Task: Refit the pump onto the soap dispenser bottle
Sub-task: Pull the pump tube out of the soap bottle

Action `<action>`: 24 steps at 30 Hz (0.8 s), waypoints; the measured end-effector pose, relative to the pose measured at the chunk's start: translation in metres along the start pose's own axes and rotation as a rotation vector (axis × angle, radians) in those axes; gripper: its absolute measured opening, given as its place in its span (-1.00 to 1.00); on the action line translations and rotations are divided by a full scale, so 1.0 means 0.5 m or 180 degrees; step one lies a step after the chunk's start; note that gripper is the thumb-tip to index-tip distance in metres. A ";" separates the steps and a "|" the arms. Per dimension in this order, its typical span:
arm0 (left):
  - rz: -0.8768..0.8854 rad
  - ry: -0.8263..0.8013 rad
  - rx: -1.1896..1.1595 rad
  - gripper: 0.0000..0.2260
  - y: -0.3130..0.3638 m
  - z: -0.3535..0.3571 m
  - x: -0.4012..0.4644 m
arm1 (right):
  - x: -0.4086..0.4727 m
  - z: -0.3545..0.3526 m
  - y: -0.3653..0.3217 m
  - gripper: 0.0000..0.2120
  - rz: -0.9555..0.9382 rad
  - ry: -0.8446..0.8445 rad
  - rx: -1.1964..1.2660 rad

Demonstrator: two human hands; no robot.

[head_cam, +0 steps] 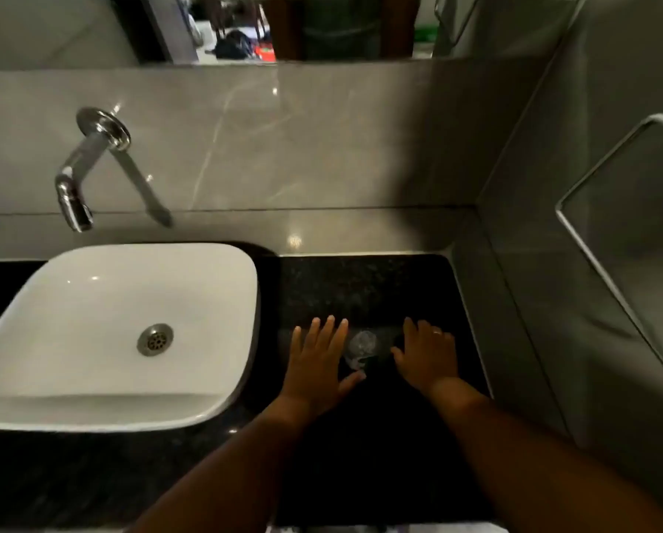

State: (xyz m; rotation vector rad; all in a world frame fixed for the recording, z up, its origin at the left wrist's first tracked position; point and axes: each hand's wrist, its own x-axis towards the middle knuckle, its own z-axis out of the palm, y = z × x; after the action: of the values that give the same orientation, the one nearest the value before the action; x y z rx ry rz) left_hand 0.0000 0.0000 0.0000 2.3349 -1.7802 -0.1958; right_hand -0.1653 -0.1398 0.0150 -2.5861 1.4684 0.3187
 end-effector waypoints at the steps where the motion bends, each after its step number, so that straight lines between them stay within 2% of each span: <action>1: -0.0100 -0.0141 -0.0151 -0.20 0.007 0.008 0.009 | 0.006 0.002 0.004 -0.39 0.0208 -0.0087 0.0144; 3: -0.0278 -0.0186 -0.0428 -0.24 0.023 0.021 0.029 | 0.019 0.017 0.014 -0.47 0.0429 -0.0051 0.0349; 9: -0.0701 -0.0075 -0.1270 -0.40 0.032 0.042 0.065 | 0.040 0.042 0.024 -0.58 0.0502 -0.0137 0.0407; 14: -0.0587 -0.0249 -0.1201 -0.31 -0.008 0.012 0.079 | 0.063 0.035 0.033 -0.67 0.0518 -0.0063 0.0640; 17: -0.0512 -0.0653 -0.1031 -0.28 -0.033 -0.005 0.078 | 0.084 -0.014 0.030 -0.74 0.0479 0.0245 0.2235; 19: -0.0528 -0.0813 -0.0969 -0.29 -0.039 -0.008 0.075 | 0.100 -0.070 0.016 -0.79 0.0319 0.0695 0.3240; 21: -0.0583 -0.0833 -0.1023 -0.28 -0.041 -0.006 0.072 | 0.112 -0.134 -0.004 -0.87 0.0185 0.1076 0.3842; 24: -0.0652 -0.0789 -0.1116 -0.28 -0.040 0.003 0.069 | 0.114 -0.217 -0.042 -0.90 -0.0169 0.1247 0.4204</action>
State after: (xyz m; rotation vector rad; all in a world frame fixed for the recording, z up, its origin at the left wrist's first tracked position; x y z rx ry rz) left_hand 0.0277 -0.0282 -0.0059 2.3031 -1.4505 -0.7913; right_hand -0.1069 -0.2016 0.1056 -1.5752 1.0531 -0.9056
